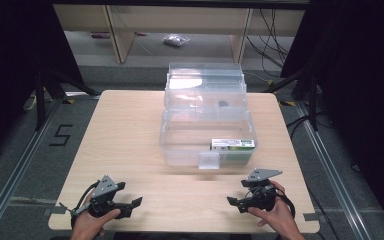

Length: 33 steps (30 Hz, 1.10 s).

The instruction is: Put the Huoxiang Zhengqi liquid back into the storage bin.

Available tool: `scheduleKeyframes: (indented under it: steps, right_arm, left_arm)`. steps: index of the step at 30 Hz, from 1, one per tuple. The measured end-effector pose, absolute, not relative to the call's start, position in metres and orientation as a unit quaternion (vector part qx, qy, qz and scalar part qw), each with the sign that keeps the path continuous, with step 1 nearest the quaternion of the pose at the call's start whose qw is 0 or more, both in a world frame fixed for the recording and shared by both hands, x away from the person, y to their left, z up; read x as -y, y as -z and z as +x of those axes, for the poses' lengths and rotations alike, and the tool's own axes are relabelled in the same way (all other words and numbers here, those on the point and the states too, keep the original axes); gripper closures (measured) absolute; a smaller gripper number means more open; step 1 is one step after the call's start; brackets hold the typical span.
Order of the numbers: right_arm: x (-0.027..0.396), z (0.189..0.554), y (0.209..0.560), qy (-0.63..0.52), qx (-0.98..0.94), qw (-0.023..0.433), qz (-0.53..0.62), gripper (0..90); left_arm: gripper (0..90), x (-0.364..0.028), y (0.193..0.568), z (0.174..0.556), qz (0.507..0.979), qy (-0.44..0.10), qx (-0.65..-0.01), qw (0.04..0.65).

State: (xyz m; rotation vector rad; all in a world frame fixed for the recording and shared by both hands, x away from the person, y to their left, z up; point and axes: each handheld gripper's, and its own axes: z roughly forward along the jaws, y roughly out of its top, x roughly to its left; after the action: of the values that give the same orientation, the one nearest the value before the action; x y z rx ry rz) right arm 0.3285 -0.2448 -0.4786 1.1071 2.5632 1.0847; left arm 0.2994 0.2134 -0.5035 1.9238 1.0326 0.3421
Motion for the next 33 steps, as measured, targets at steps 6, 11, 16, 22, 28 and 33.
scheduleKeyframes:
  steps: [6,11,16,22,28,33]
  right_arm:
    - [0.247,0.324,0.482,-0.365,-0.851,0.080,0.369,17.4]
    - [0.251,0.320,0.482,-0.358,-0.851,0.077,0.376,16.9]
    - [0.253,0.315,0.482,-0.353,-0.849,0.067,0.389,16.9]
    - [0.257,0.312,0.484,-0.355,-0.847,0.069,0.389,16.8]
    - [0.256,0.306,0.490,-0.355,-0.843,0.066,0.398,16.8]
    - [0.256,0.302,0.489,-0.345,-0.847,0.069,0.399,16.8]
  left_arm:
    - [15.0,-0.213,0.504,0.299,0.778,-0.138,-0.418,0.449]
    - [15.0,-0.213,0.504,0.299,0.777,-0.138,-0.419,0.449]
    - [15.0,-0.213,0.504,0.299,0.777,-0.138,-0.419,0.450]
    - [15.0,-0.213,0.504,0.300,0.777,-0.139,-0.418,0.449]
    - [14.9,-0.213,0.504,0.300,0.777,-0.138,-0.418,0.450]
    - [14.9,-0.213,0.504,0.299,0.778,-0.139,-0.417,0.450]
